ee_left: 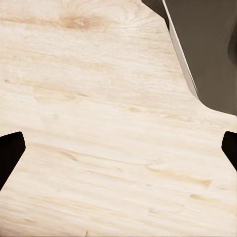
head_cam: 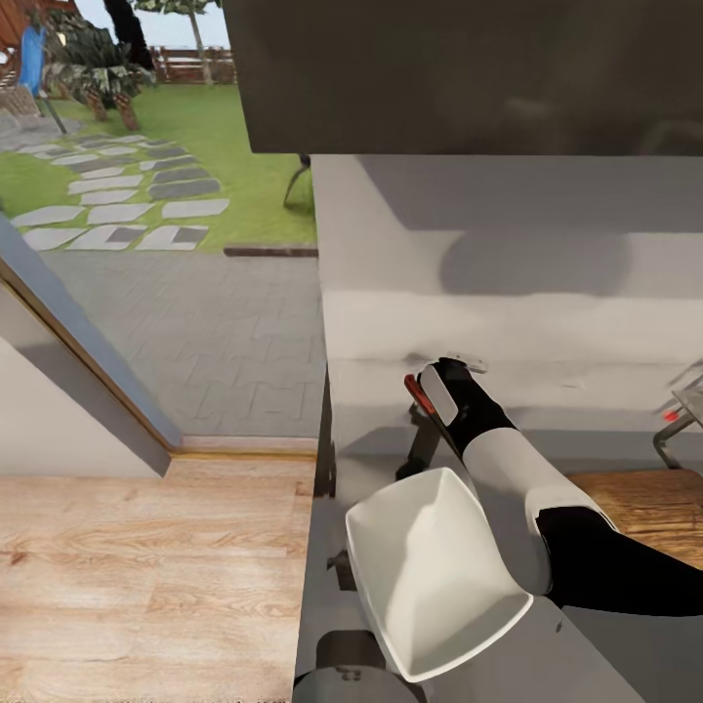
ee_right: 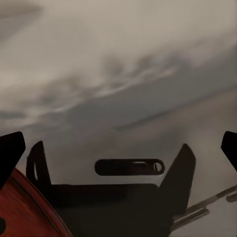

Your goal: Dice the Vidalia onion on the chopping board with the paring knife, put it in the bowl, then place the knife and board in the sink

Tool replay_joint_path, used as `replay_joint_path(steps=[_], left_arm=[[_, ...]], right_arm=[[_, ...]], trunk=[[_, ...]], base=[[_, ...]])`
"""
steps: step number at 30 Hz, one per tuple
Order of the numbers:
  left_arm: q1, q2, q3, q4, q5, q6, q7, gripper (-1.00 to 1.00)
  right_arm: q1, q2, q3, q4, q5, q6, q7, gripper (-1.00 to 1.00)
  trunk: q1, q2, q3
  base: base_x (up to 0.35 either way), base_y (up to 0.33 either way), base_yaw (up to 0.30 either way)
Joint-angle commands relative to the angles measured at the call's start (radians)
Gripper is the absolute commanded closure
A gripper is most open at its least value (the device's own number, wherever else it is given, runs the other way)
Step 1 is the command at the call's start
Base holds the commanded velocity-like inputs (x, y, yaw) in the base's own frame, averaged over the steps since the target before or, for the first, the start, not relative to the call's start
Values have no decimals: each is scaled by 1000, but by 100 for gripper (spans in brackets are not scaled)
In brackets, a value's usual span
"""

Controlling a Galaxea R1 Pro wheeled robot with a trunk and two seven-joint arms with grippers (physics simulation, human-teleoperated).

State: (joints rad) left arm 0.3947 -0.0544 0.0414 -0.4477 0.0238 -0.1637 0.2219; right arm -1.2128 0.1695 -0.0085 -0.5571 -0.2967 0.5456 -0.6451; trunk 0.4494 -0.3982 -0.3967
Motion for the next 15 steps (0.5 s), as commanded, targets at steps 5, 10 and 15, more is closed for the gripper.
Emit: replay_joint_path(steps=[5,10,15], left_arm=[[1,-1,4,-2,3,-2,-1,-100],[1,-1,3,-2,3,-2,-1,-100],[1,-1,4,-2,3,-2,-1,-100]], right_arm=[[-1,0,-1,-1,-5,4,-5,-100],[-1,1,-1,-1,-5,4,-5,-100],[-1,1,-1,-1,-4,3,-5,-100]], trunk=[[1,-2,-6],[1,-2,-9],[1,-2,-9]], base=[[0,0,0],[-7,61,0],[-60,227,0]])
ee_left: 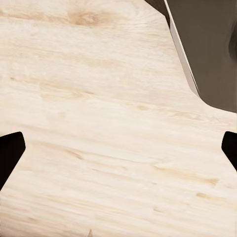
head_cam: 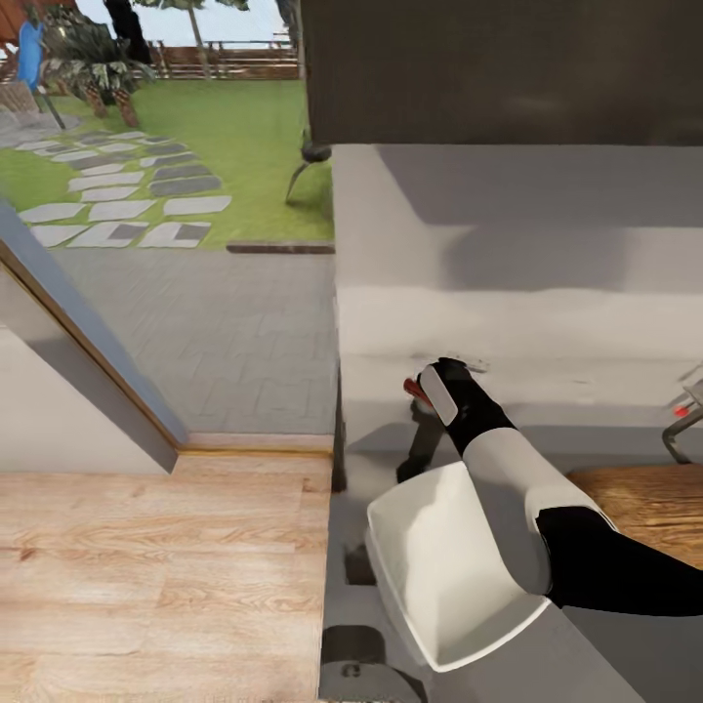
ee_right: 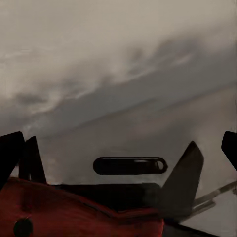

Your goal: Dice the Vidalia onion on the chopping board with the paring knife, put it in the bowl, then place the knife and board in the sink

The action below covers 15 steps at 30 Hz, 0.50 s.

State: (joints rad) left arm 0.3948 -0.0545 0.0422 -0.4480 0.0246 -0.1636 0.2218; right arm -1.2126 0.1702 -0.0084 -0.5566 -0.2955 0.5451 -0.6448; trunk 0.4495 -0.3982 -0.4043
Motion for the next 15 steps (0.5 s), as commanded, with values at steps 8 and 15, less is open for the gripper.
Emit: replay_joint_path(steps=[8,15], left_arm=[[1,-1,3,-1,3,-2,-1,-100],[1,-1,3,-1,2,-2,-1,-100]], right_arm=[[-1,2,2,0,-5,3,-6,-100],[-1,2,2,0,-5,2,-6,-100]], trunk=[[0,-2,-2],[0,-2,-2]], base=[[-80,272,0],[-56,227,0]])
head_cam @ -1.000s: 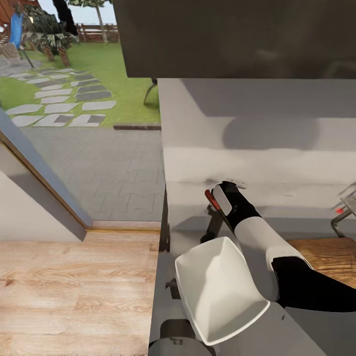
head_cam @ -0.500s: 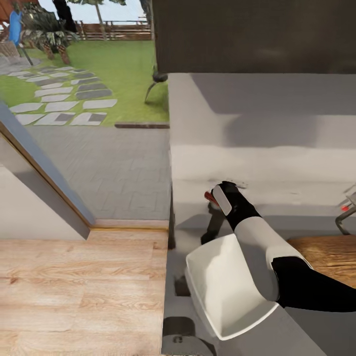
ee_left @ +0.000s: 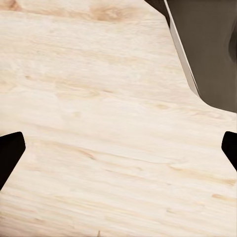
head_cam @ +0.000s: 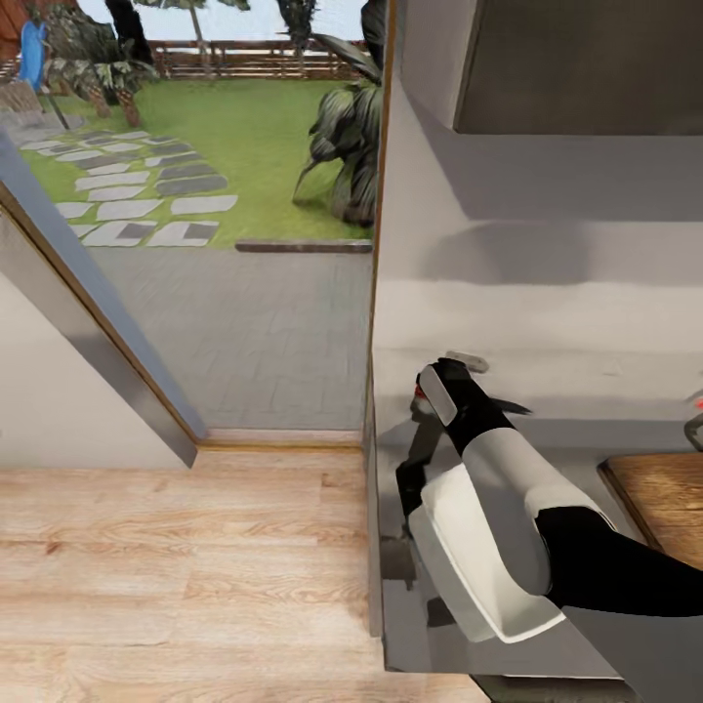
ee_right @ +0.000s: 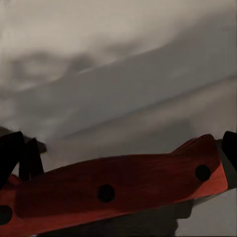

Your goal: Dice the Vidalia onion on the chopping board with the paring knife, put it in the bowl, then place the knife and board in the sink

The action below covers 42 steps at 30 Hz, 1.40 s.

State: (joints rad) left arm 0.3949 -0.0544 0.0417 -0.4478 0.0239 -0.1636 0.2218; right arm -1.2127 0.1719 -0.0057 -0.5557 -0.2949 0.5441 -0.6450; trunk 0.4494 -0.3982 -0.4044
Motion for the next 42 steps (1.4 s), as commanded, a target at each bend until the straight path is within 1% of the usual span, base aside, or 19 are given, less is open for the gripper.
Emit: replay_joint_path(steps=[1,17,21,23,28,32,33,35,42], left_arm=[[0,-1,4,-2,2,-2,-1,-100],[0,-1,3,0,3,-2,-1,-100],[0,-1,3,0,3,-2,-1,-100],[0,-1,3,0,2,-2,-1,-100],[0,-1,3,0,2,-2,-1,-100],[1,-1,3,0,2,-2,-1,-100],[1,-1,3,0,3,-2,-1,-100],[1,-1,4,0,3,-2,-1,-100],[0,-1,3,0,3,-2,-1,-100]], right_arm=[[-1,0,0,-1,-6,4,-5,-100],[-1,-1,0,-3,-5,4,-5,-100],[-1,-3,5,-9,17,4,-5,-100],[-1,-3,16,-15,40,4,-5,-100],[-1,-2,31,-24,60,4,-6,-100],[-1,0,37,-94,66,9,-14,-100],[-1,1,38,-131,67,12,-17,-100],[-1,1,40,-155,68,15,-20,-100],[-1,-3,44,-177,71,15,-27,-100]], trunk=[[1,-2,-2],[1,-2,-2],[1,-2,-2],[1,-2,-2],[1,-2,-2],[1,-2,-2],[1,-2,-2],[1,-2,-2],[1,-2,-2]], base=[[-11,68,0],[-1,9,0],[0,0,0],[0,0,0],[0,0,0],[0,0,0],[0,0,0],[0,39,0],[0,184,0]])
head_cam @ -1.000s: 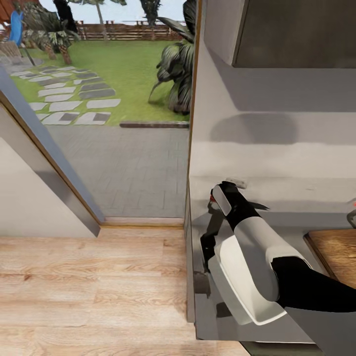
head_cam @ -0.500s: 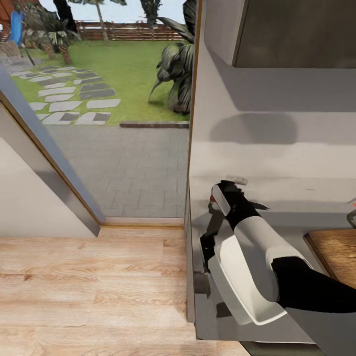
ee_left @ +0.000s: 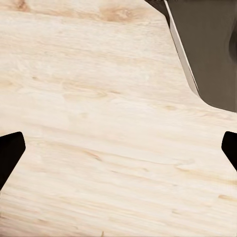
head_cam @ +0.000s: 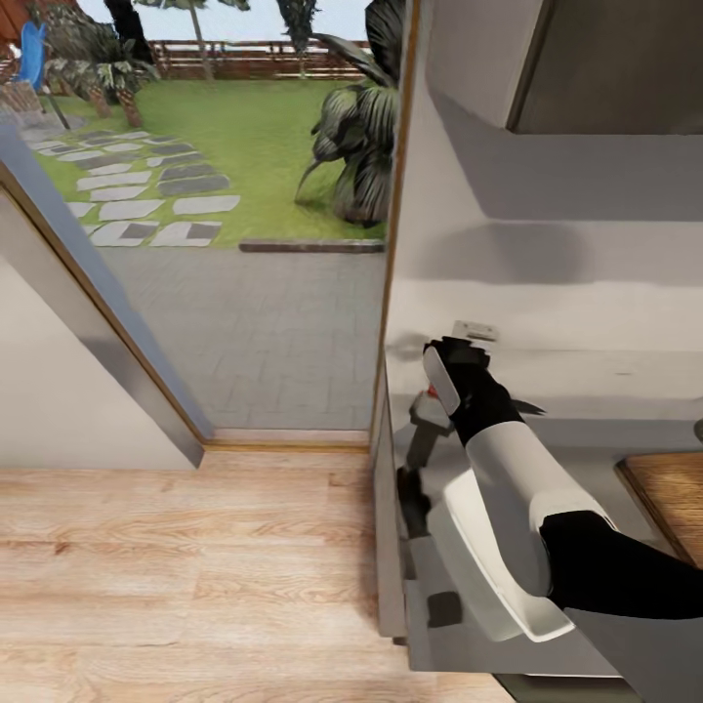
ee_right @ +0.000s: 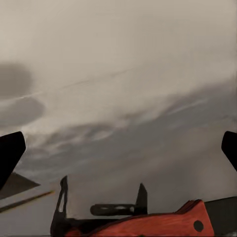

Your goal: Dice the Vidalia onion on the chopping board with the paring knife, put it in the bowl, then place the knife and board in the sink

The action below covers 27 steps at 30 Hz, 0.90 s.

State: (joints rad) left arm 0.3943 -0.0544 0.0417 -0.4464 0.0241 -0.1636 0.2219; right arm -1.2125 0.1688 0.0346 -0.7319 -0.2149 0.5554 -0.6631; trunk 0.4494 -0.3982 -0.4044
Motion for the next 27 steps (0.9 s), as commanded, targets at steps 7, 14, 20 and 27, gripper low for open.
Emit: replay_joint_path(steps=[7,14,20,27], left_arm=[[1,-1,4,-2,2,-2,-1,-100],[0,-1,3,-2,2,-2,-1,-100],[1,-1,3,-2,3,-2,-1,-100],[1,-1,4,-2,3,-2,-1,-100]], right_arm=[[-1,-1,1,11,-9,-3,-96,-100],[-1,-2,-3,22,-13,-12,-176,-100],[-1,-2,-5,27,-14,-42,-217,-100],[-1,1,-9,33,-20,-53,-253,-100]], trunk=[[1,-2,-2],[1,-2,-2],[1,-2,-2],[1,-2,-2]], base=[[0,65,0],[0,8,0],[0,1,0],[0,0,0]])
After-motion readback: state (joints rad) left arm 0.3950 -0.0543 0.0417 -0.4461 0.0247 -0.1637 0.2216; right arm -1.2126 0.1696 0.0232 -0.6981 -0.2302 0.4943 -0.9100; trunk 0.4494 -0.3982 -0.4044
